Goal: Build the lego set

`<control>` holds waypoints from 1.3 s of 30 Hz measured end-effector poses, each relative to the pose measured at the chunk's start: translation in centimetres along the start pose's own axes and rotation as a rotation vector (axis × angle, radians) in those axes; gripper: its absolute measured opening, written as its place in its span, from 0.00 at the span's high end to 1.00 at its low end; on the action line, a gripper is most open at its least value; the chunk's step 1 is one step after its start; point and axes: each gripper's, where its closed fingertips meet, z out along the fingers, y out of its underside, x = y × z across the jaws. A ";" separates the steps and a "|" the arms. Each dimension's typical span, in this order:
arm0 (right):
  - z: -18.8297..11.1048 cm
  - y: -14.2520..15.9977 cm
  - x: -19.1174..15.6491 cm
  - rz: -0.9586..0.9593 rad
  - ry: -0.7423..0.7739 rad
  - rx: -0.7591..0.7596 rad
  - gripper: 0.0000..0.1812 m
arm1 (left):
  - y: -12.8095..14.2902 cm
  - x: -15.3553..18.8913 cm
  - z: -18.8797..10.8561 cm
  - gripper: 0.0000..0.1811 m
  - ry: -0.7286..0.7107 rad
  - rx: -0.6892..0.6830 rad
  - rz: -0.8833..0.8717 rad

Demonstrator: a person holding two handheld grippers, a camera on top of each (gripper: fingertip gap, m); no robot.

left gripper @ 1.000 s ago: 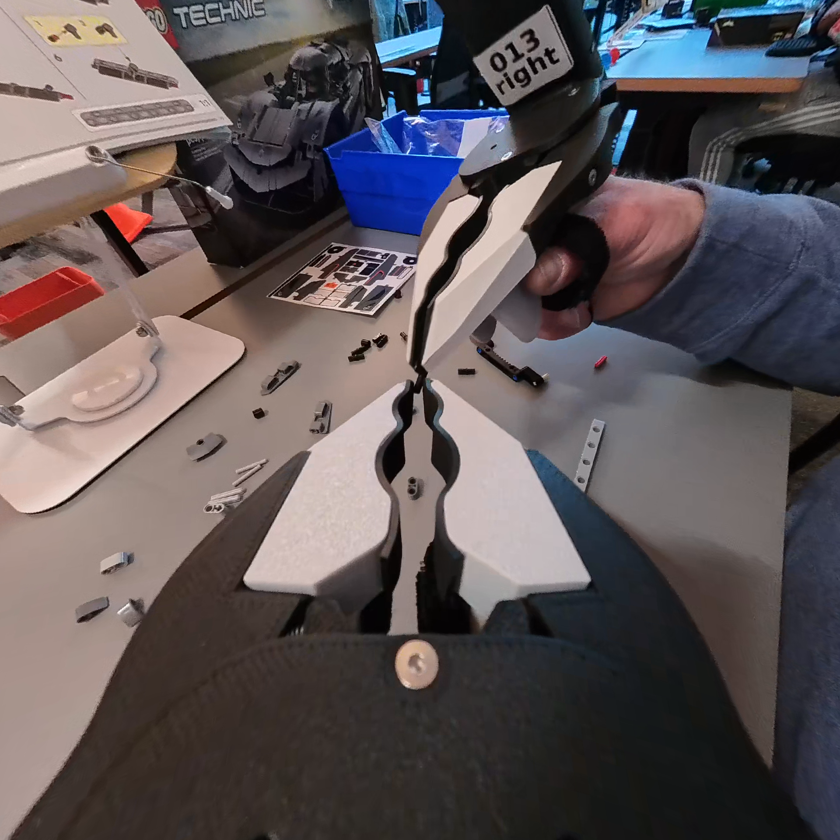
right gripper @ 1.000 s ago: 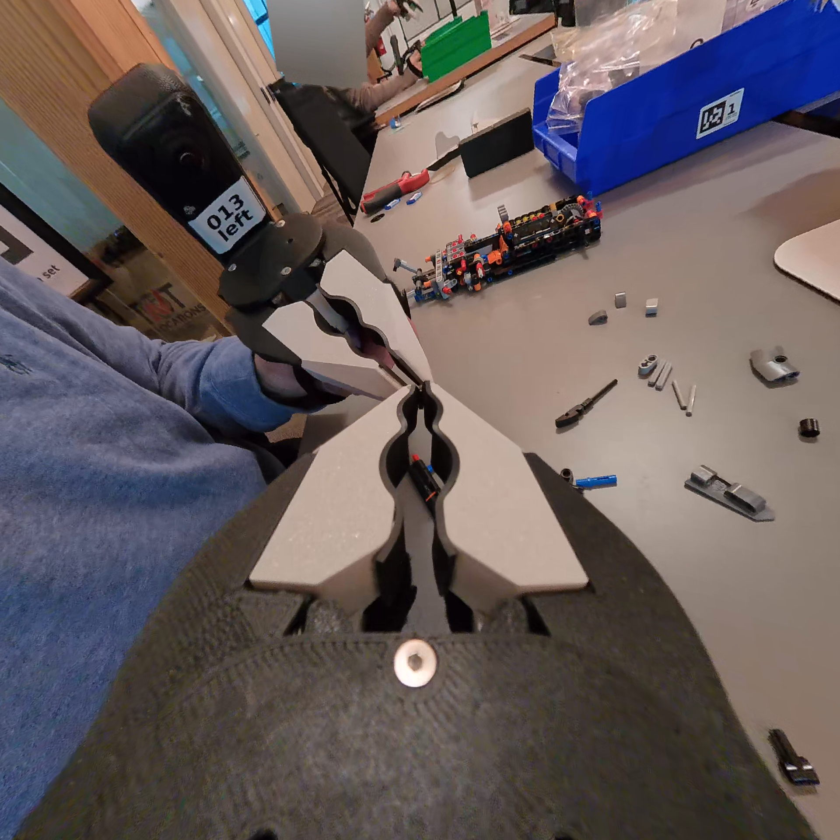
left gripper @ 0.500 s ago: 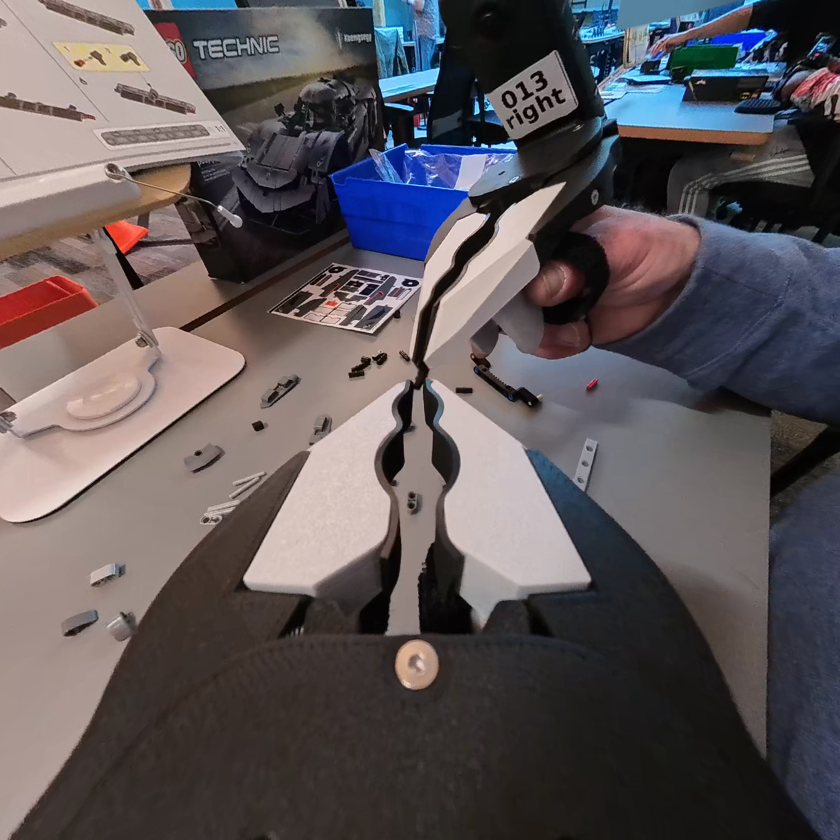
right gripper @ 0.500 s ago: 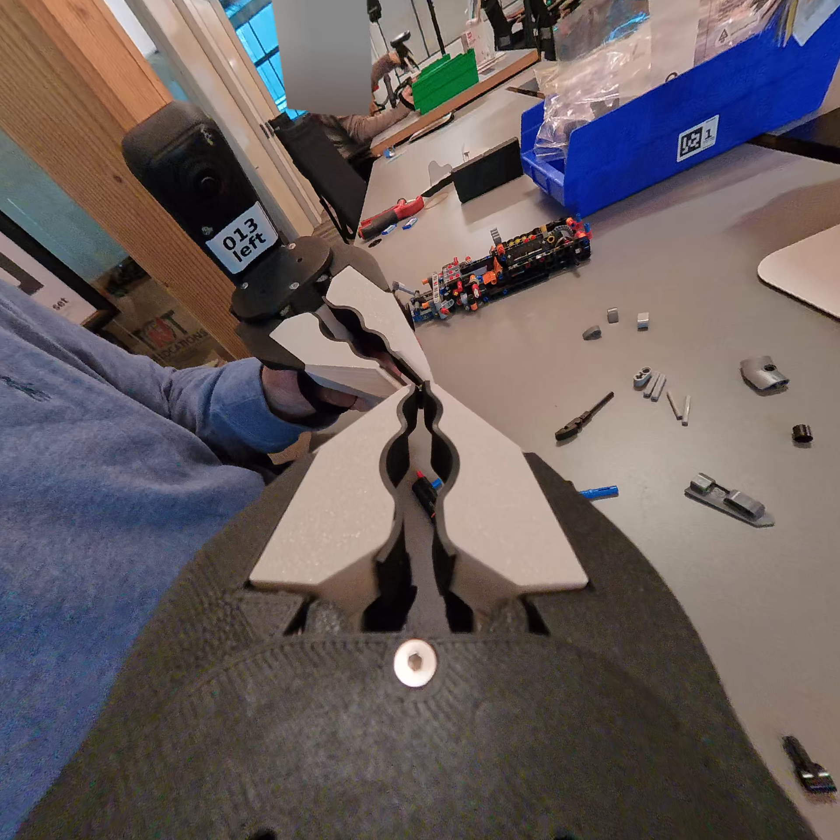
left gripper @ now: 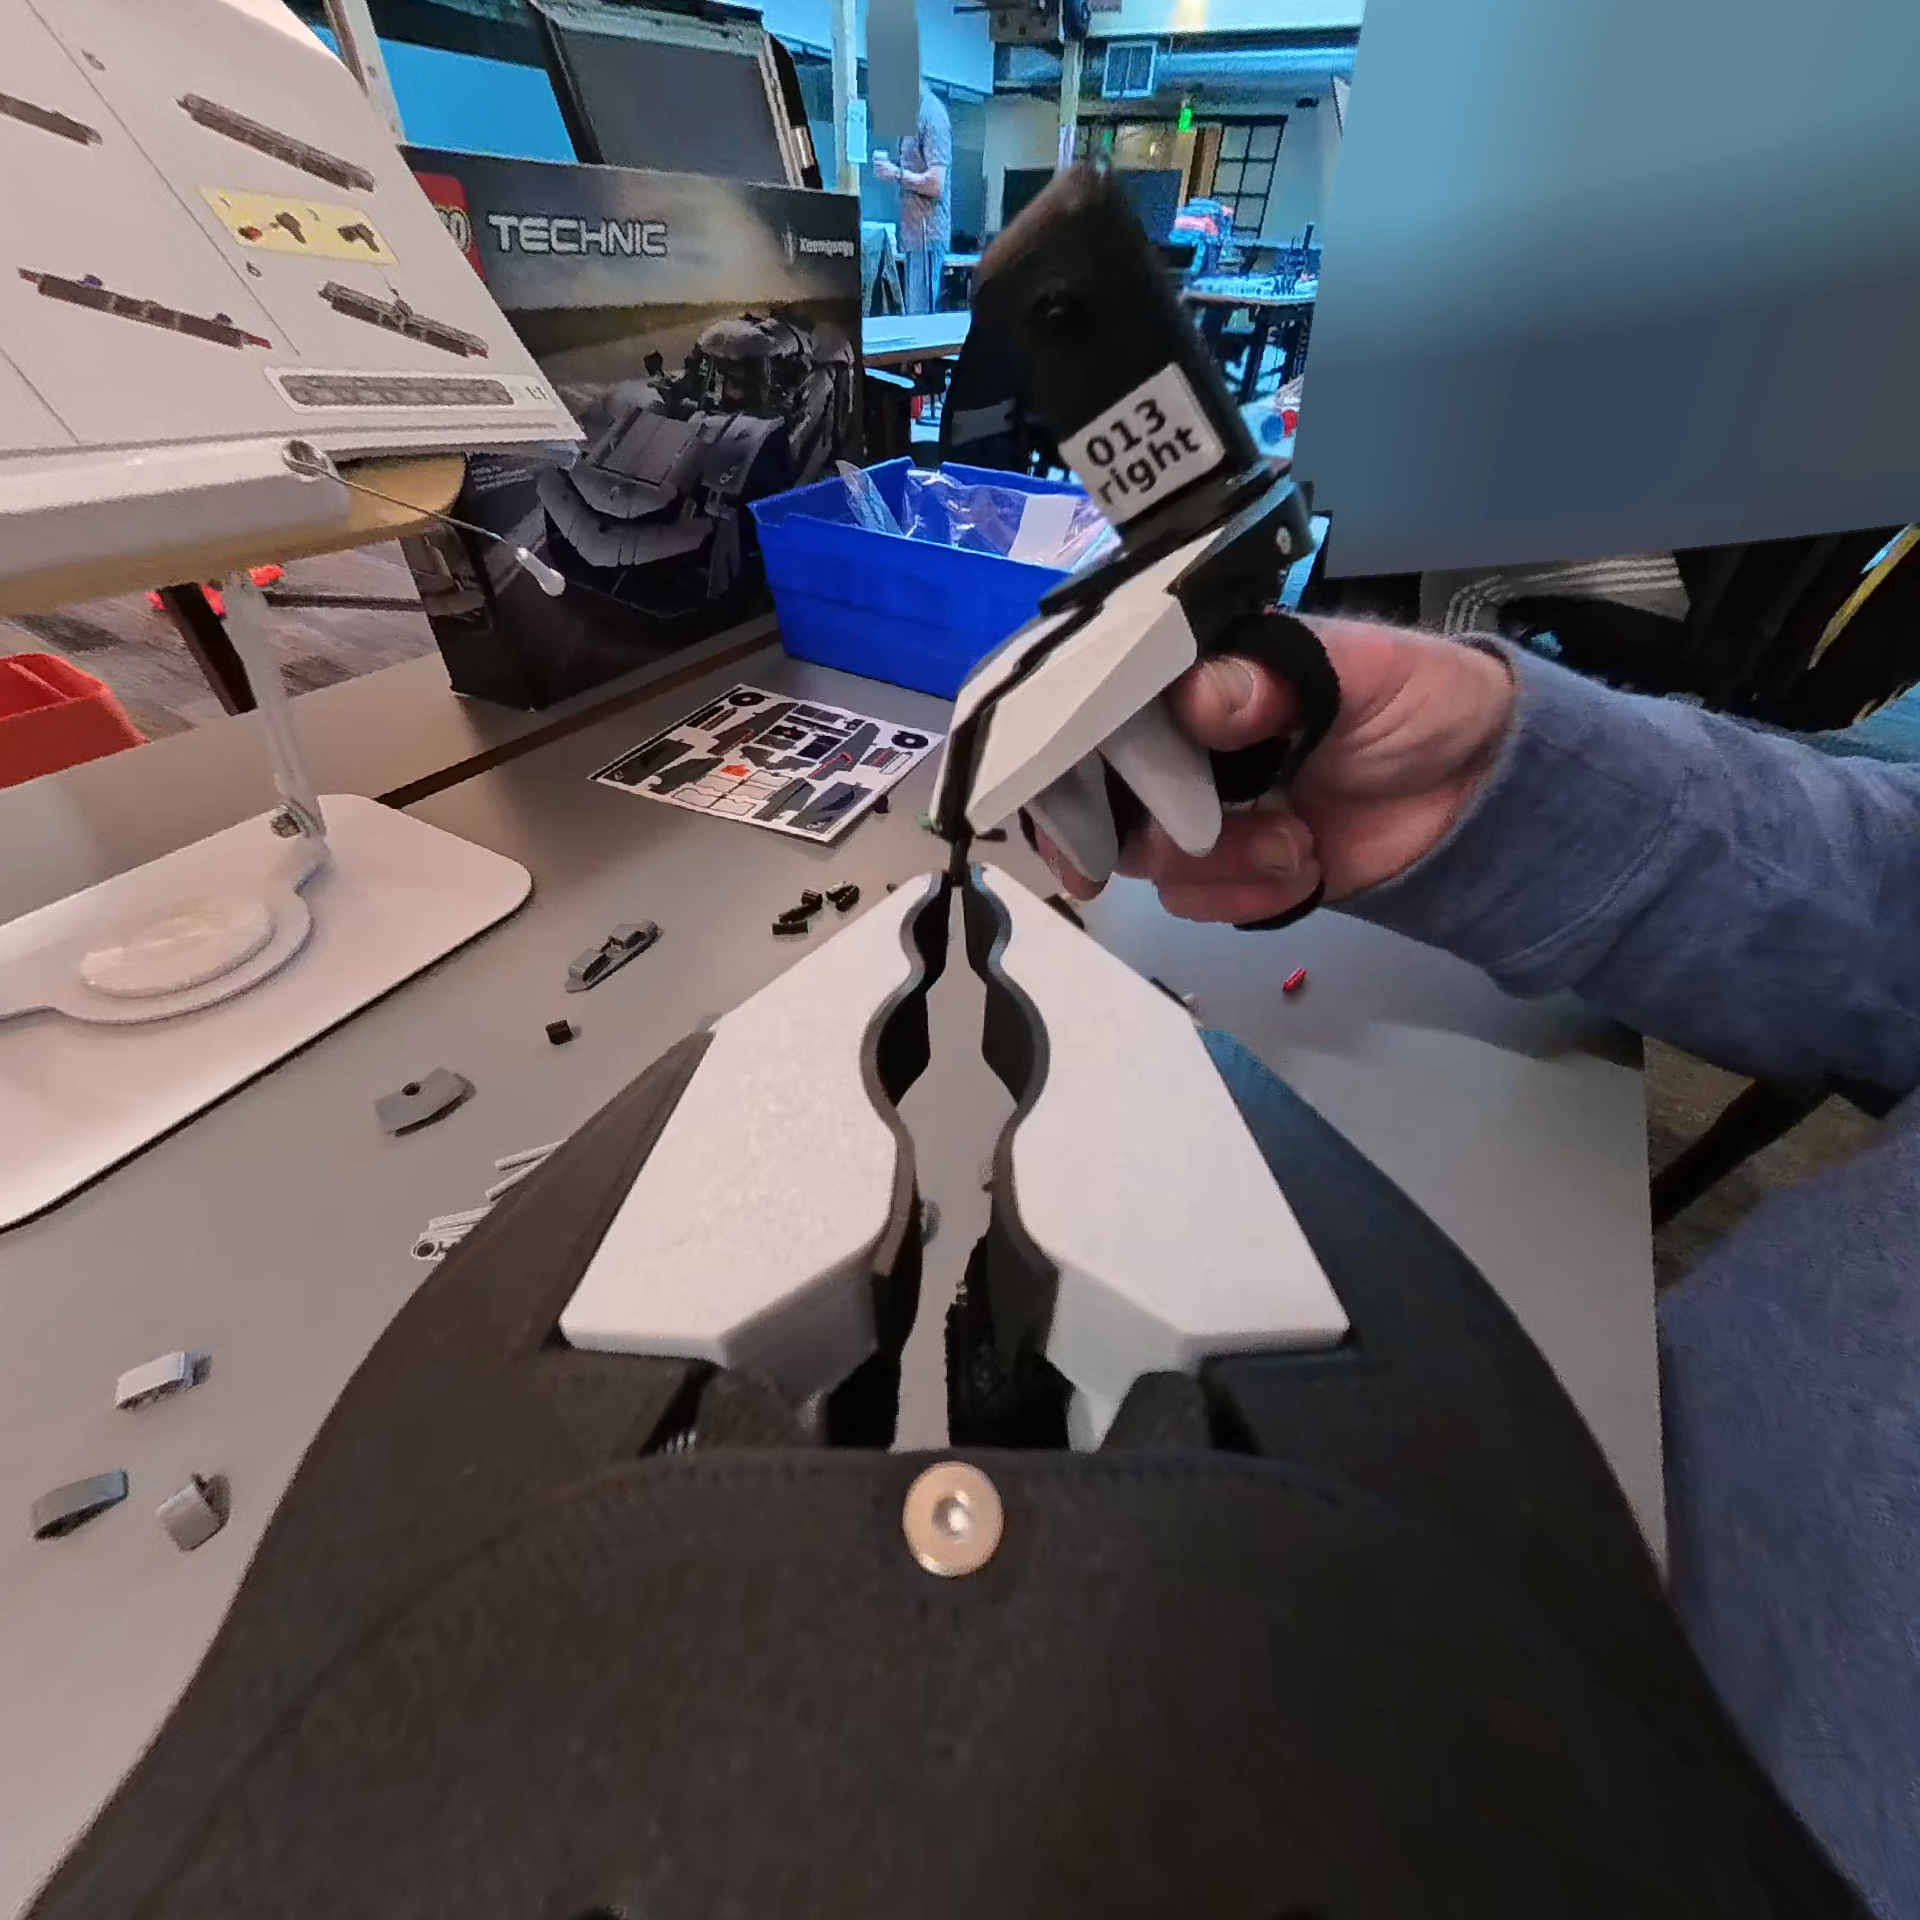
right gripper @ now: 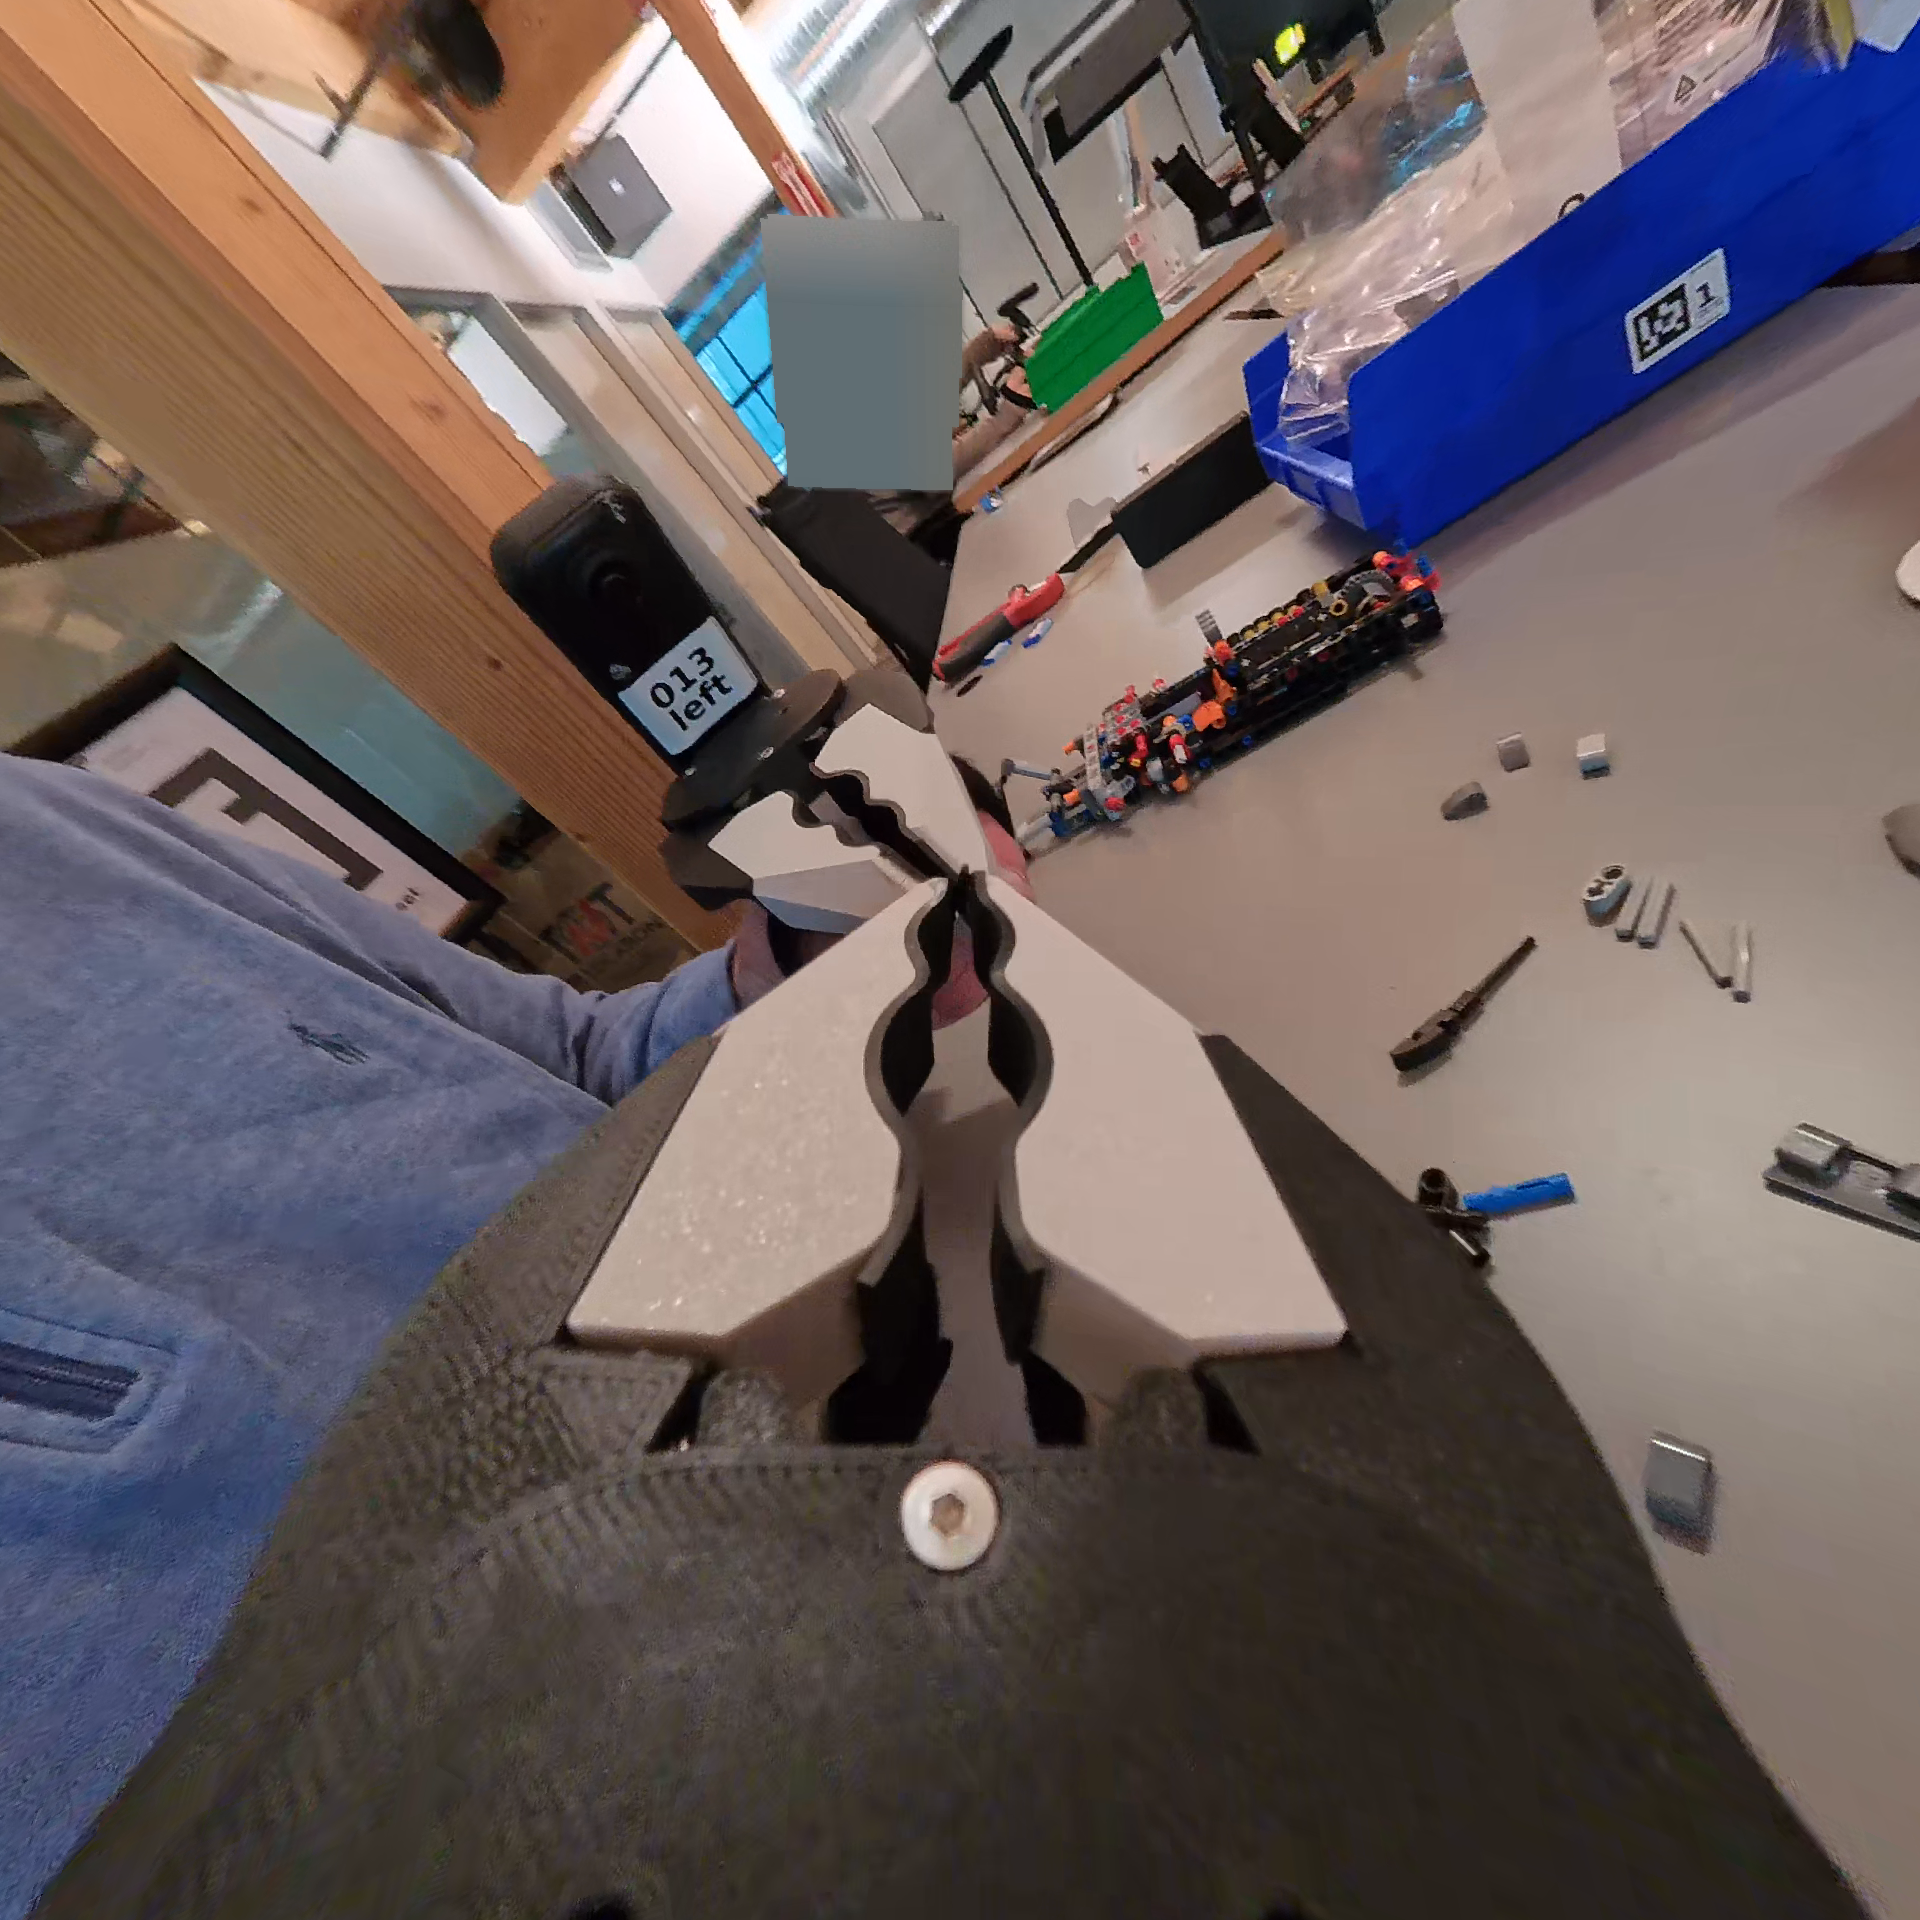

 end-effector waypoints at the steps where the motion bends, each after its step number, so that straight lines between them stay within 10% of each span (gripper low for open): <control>1: 0.0 0.0 0.0 0.010 -0.012 0.002 0.99 | -0.1 -0.1 0.0 1.00 0.002 0.005 -0.009; 22: -0.1 0.3 0.9 -0.003 0.008 -0.031 1.00 | 0.9 -0.2 0.3 0.99 0.041 -0.054 -0.024; 34: 0.9 5.1 6.2 -0.067 0.254 -0.223 1.00 | 13.5 -3.6 -2.2 0.97 -0.129 -0.567 -0.118; 39: 1.3 6.2 7.3 -0.080 0.296 -0.268 1.00 | 14.4 -3.4 -1.6 0.98 -0.119 -0.578 -0.148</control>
